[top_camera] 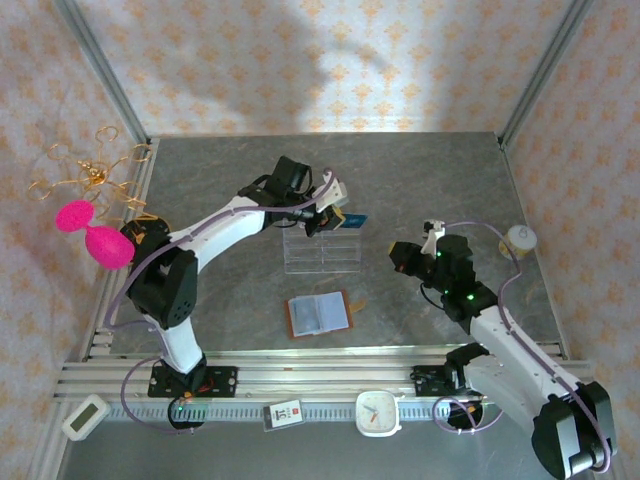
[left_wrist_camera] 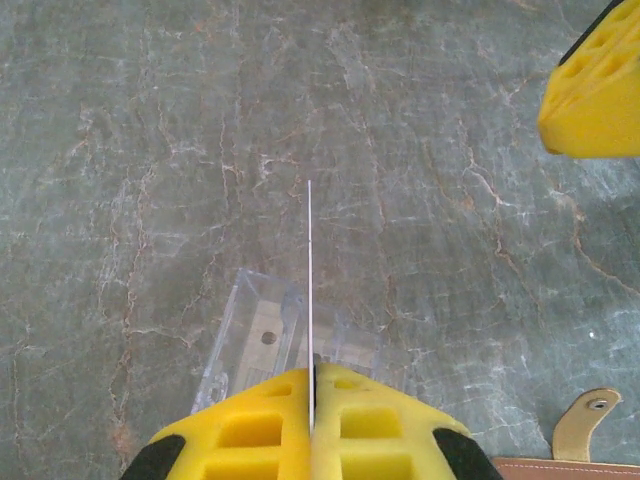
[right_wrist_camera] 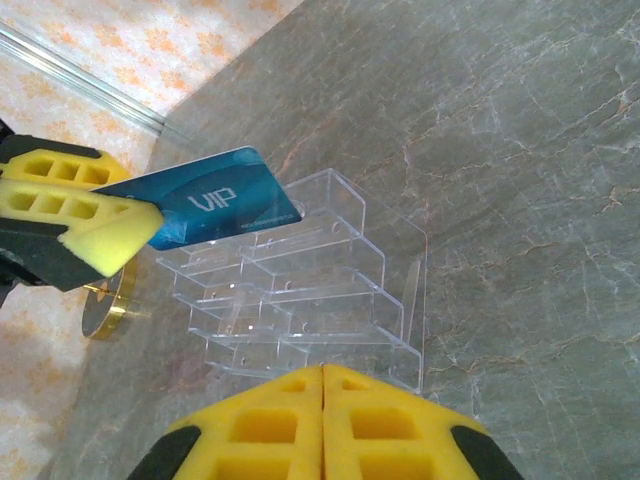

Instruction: Take the credit cards out of the card holder

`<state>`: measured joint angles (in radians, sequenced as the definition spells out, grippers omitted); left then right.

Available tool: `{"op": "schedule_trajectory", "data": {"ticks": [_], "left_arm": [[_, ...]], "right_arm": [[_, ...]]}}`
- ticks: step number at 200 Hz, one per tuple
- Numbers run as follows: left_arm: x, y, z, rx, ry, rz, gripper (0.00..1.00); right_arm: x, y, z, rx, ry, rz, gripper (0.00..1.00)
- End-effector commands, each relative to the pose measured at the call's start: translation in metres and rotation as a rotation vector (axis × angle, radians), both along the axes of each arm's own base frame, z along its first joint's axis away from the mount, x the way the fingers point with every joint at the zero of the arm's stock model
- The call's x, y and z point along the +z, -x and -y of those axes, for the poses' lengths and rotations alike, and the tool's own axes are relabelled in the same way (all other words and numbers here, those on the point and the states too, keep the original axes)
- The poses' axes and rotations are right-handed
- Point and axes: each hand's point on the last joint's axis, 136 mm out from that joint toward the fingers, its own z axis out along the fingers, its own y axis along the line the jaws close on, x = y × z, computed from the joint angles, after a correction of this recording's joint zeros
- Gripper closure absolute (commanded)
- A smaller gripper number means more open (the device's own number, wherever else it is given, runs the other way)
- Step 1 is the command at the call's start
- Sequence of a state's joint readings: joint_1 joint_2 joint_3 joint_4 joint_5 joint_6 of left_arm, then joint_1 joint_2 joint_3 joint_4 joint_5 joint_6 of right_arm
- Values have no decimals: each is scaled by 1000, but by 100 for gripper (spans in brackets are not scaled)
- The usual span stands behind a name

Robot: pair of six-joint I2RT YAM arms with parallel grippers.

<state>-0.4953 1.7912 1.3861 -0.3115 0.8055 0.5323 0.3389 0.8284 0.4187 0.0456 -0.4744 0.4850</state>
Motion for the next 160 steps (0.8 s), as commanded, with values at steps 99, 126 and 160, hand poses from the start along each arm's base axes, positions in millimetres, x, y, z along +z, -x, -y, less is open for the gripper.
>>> {"op": "schedule_trajectory", "data": {"ticks": [99, 126, 160], "left_arm": [[11, -15, -5, -26, 36, -6, 100], [22, -10, -3, -46, 70, 11, 100], [8, -14, -6, -35, 33, -16, 100]], "right_arm": [[24, -10, -4, 18, -18, 71, 93], [22, -9, -4, 17, -20, 68, 93], [22, -10, -5, 22, -24, 70, 93]]}}
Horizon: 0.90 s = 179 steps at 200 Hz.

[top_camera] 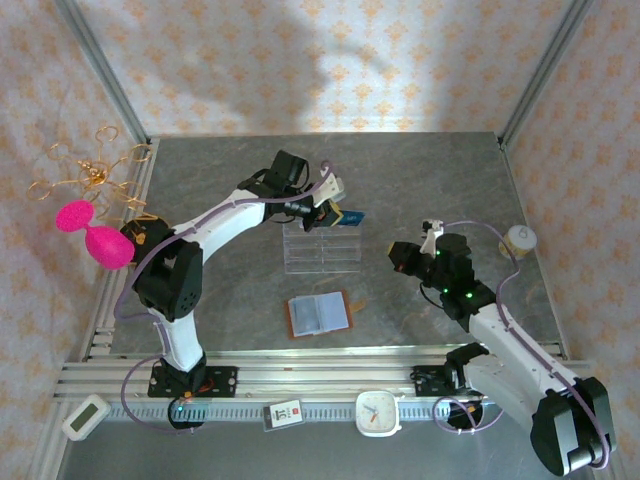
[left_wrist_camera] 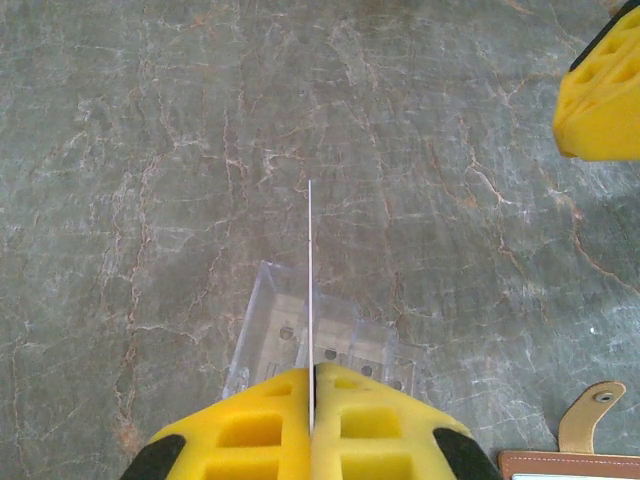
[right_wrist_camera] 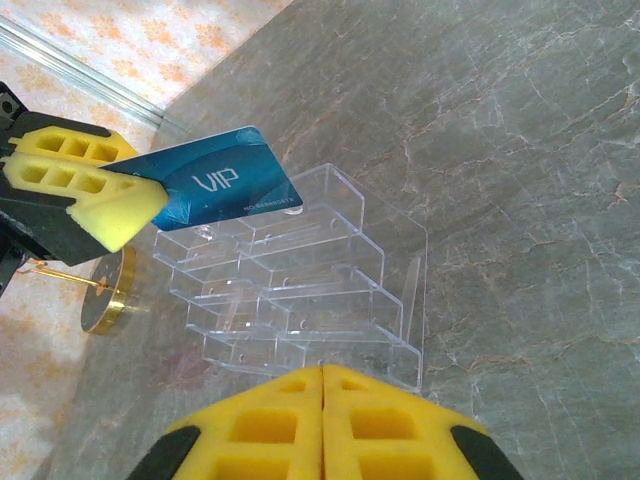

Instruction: Take the credit cards out of the card holder

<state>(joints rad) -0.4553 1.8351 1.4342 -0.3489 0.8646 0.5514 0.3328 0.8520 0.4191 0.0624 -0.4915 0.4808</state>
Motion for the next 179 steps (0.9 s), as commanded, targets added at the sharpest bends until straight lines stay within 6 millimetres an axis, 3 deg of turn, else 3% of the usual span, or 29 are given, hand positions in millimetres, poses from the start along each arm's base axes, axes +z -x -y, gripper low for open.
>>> {"op": "schedule_trajectory", "data": {"ticks": [1, 62, 111, 115, 131, 179], "left_arm": [[9, -4, 1, -23, 14, 18, 100], [9, -13, 4, -22, 31, 21, 100], [-1, -15, 0, -23, -7, 0, 100], [-13, -16, 0, -24, -18, -24, 100], [-19, -17, 0, -25, -33, -35, 100], [-23, -21, 1, -18, -40, -43, 100]], "right_arm": [[25, -8, -3, 11, -23, 76, 93], [27, -7, -3, 13, -13, 79, 93], [29, -9, -3, 11, -10, 84, 93], [29, -8, -3, 11, -11, 84, 93], [31, -9, -3, 10, -13, 88, 93], [34, -11, -2, 9, -1, 93, 93]]}}
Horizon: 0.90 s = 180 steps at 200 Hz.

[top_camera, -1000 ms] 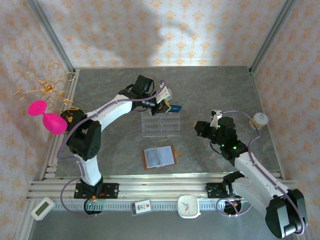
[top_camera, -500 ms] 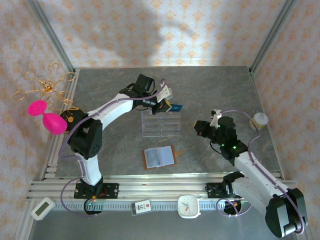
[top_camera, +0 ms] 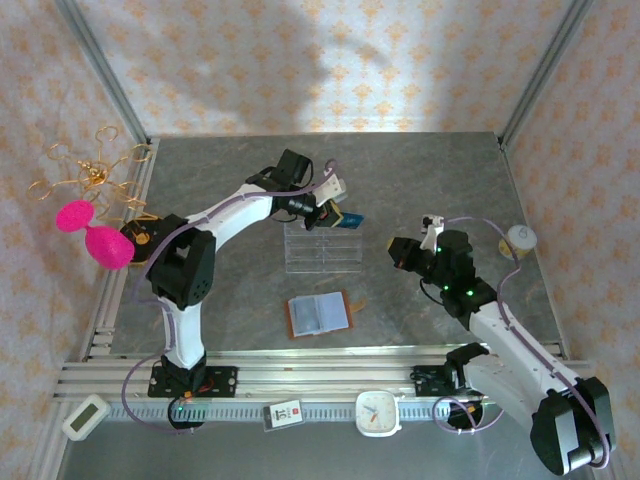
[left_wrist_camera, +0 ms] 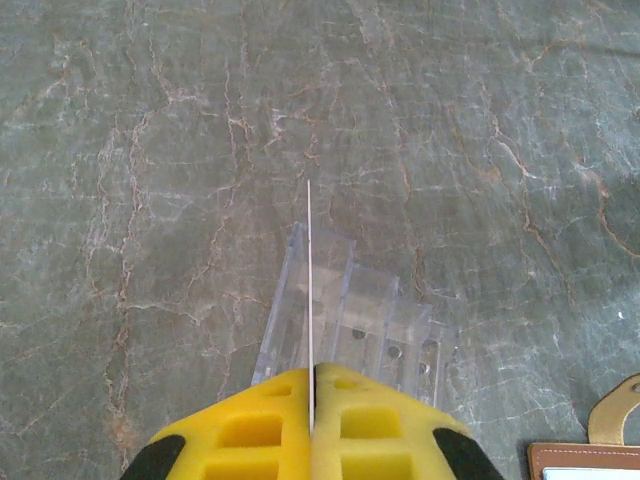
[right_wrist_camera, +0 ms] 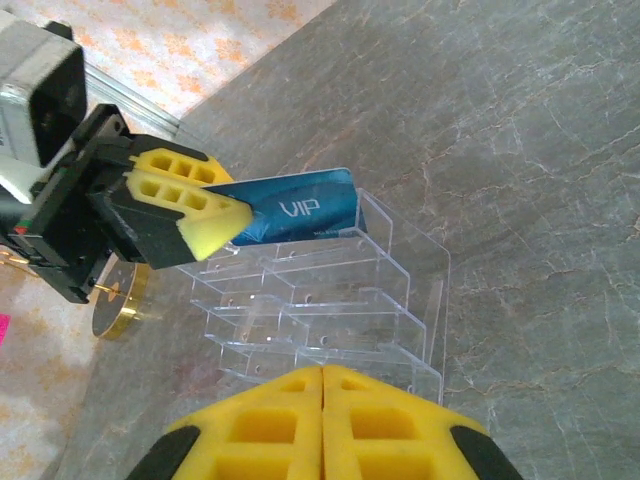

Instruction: Take the credit cards out of the card holder

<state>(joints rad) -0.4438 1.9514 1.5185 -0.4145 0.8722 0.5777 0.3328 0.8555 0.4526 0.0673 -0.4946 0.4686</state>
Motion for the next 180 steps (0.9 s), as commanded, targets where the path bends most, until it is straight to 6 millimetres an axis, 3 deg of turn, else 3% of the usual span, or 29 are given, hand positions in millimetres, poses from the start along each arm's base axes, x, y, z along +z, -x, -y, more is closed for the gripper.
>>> {"op": "schedule_trajectory", "data": {"ticks": [1, 98, 149, 180], "left_arm": [[7, -7, -1, -9, 1, 27, 100], [8, -22, -4, 59, -13, 60, 100], [8, -32, -7, 112, -28, 88, 77], [17, -38, -8, 150, -13, 102, 74]], "right_arm": [[19, -6, 0, 1, 2, 53, 93], [21, -3, -3, 22, -8, 52, 92], [22, -1, -5, 36, -16, 57, 92], [22, 2, -5, 41, -23, 55, 90]]}}
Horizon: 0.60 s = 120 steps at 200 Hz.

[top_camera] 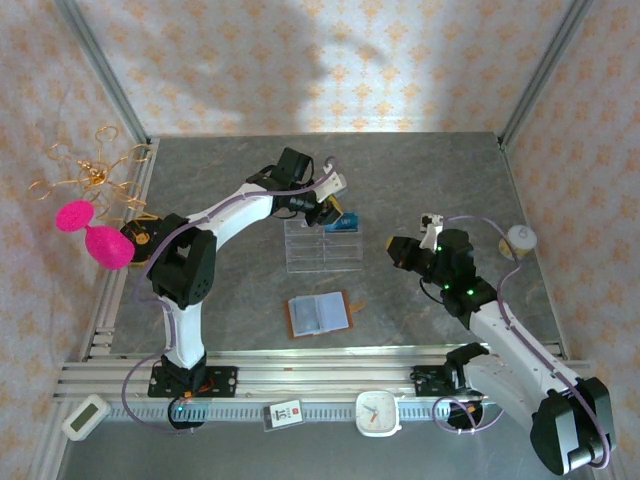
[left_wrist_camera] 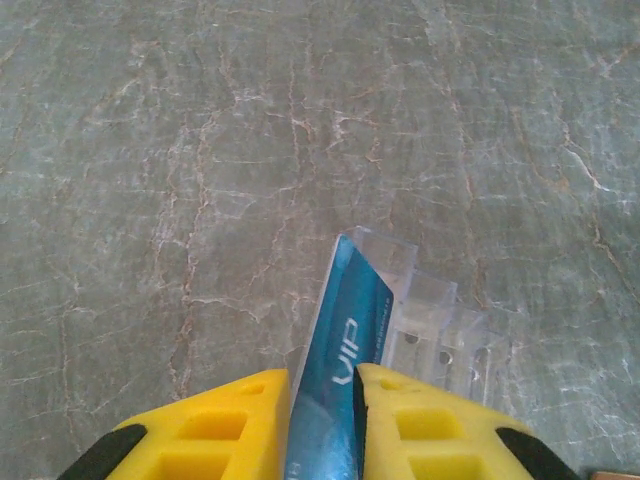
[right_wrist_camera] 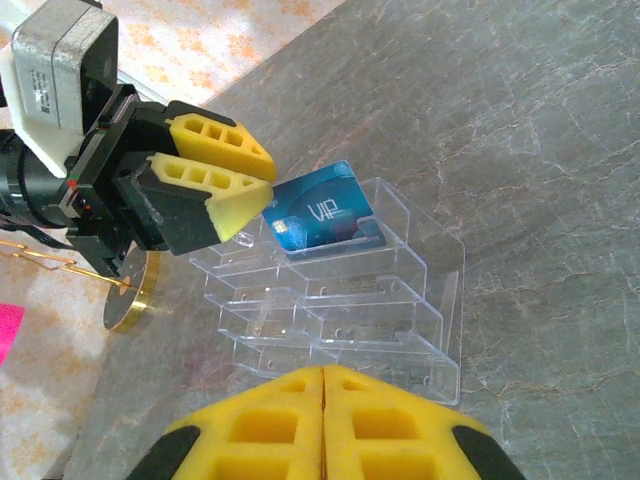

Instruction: Take the credit cards out of the card holder

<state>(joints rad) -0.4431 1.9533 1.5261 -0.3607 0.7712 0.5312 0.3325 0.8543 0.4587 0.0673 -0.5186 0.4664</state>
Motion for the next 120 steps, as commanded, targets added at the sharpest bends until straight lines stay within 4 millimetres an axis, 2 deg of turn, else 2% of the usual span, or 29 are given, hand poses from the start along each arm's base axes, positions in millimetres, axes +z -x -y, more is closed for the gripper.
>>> {"op": "schedule_trajectory", "data": {"ticks": [1, 14, 18, 32, 47, 62, 76, 87, 120], "left_arm": [[17, -17, -2, 57, 26, 52, 74], [33, -16, 1, 65, 85, 60, 74], [54, -13, 2, 65, 122, 88, 73], [90, -6, 6, 83, 248, 119, 71], [133, 14, 8, 102, 410, 145, 67], [161, 40, 8, 131, 545, 176, 62], [168, 61, 3, 197, 622, 162, 57], [163, 71, -5, 276, 649, 131, 57], [129, 106, -43, 480, 745, -11, 56]], "right_arm": [[18, 0, -2, 19, -14, 49, 90], [18, 1, -4, 32, -14, 49, 83], [18, 2, -5, 40, -15, 49, 80], [14, 4, -11, 81, -20, 40, 74], [9, 8, -19, 119, -21, 25, 70], [-3, 14, -31, 147, 8, 2, 65], [-18, 27, -52, 199, 60, -18, 63], [-31, 40, -71, 253, 108, -39, 62], [-72, 78, -115, 384, 315, -71, 60]]}}
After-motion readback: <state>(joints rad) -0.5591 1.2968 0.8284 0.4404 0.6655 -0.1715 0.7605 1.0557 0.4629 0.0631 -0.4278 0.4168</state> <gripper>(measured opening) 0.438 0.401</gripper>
